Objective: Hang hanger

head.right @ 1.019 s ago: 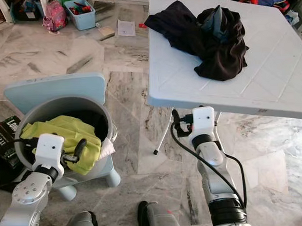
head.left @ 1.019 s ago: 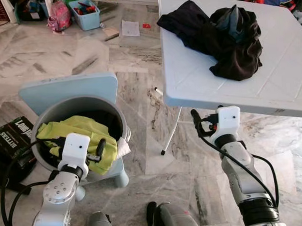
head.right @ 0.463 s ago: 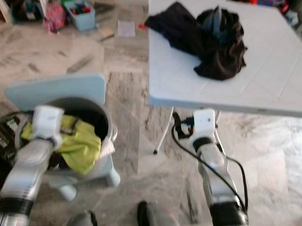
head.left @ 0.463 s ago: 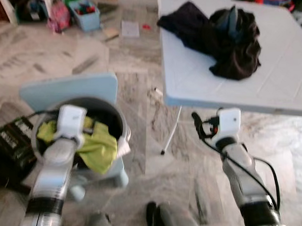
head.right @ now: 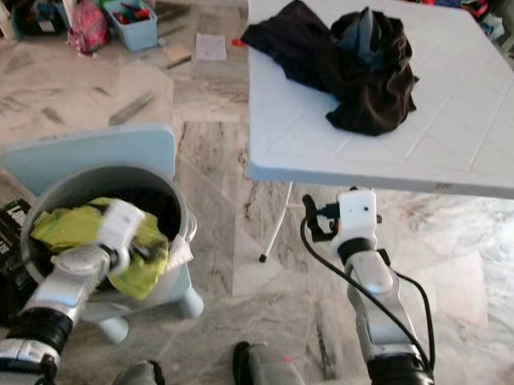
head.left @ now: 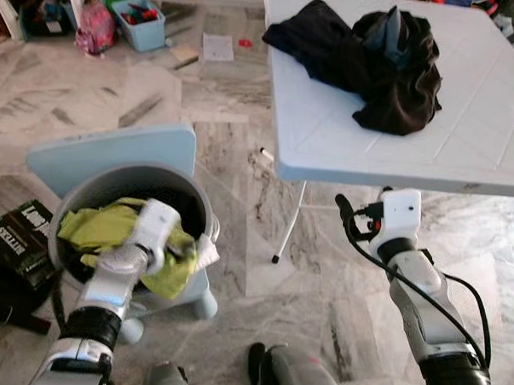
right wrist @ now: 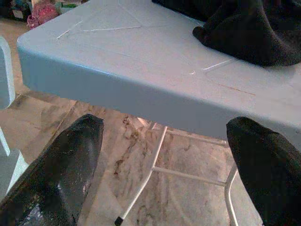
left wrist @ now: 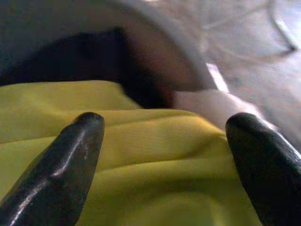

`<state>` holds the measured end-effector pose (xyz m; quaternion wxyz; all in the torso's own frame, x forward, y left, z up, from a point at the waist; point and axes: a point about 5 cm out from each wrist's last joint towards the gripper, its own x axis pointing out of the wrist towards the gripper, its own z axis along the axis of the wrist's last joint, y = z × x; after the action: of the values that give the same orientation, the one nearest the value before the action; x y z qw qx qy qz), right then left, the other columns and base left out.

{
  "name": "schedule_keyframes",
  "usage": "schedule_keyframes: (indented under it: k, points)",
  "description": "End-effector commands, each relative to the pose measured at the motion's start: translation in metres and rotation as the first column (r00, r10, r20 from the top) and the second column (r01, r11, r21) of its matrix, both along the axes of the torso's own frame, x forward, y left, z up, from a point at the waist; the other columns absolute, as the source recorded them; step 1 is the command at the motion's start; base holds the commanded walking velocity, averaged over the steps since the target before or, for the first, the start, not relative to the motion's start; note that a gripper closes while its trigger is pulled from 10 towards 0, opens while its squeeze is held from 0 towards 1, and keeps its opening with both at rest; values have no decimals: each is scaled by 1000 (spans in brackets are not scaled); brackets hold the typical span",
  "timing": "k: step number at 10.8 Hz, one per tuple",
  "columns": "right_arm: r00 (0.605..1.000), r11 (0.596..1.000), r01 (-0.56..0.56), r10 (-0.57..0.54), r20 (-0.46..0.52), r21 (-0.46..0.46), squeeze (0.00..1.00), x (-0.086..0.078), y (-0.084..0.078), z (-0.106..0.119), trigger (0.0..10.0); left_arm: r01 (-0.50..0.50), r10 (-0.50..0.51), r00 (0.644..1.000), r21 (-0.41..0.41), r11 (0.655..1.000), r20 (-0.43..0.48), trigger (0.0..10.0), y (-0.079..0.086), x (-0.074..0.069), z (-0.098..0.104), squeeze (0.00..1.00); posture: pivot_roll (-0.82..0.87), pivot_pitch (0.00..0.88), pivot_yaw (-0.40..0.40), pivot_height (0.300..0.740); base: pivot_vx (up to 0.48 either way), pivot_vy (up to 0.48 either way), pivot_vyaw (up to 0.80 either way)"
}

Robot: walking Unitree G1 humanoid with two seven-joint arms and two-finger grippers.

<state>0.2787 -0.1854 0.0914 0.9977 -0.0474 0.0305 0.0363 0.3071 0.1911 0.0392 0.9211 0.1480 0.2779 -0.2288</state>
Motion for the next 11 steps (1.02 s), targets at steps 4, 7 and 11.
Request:
schedule_keyframes:
  k: [4,7,11]
  points:
    - [1000,1000,0,0,-4,-16,0,-1,-1,2,10000,40,-34,994,52,998,-107,0,15,-16,-21,0,-75,133,-124,740,0,0,0]
    - [1000,1000,-2,2,-12,-18,0,-1,1,0,10000,-29,37,996,106,994,-78,0,33,-14,-20,0,-70,130,-124,740,0,0,0]
    - [1000,1000,-7,6,-11,-14,0,3,4,0,10000,-99,105,993,123,987,-51,0,46,-18,-21,0,-55,124,-125,740,0,0,0]
